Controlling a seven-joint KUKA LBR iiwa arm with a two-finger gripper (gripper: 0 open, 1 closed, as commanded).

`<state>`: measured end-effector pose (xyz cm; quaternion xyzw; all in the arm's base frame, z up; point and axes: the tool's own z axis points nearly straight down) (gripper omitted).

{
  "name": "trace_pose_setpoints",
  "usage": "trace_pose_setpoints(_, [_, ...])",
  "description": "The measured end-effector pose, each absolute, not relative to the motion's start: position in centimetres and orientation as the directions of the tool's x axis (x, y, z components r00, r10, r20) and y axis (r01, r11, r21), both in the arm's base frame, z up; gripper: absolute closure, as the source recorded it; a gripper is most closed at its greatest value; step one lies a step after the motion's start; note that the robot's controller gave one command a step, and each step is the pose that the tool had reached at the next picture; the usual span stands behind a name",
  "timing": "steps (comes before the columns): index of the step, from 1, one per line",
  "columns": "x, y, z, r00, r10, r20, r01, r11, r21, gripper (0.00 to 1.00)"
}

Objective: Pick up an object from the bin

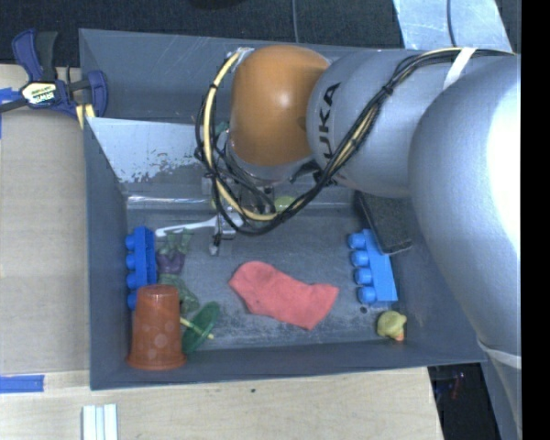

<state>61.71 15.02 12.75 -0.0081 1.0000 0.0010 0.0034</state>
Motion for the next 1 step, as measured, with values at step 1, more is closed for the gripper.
trace_pose_setpoints(1, [62.0,14.57,13.18,-0.997,0.08,-0.009,0.08,0.997,0.004,0.0])
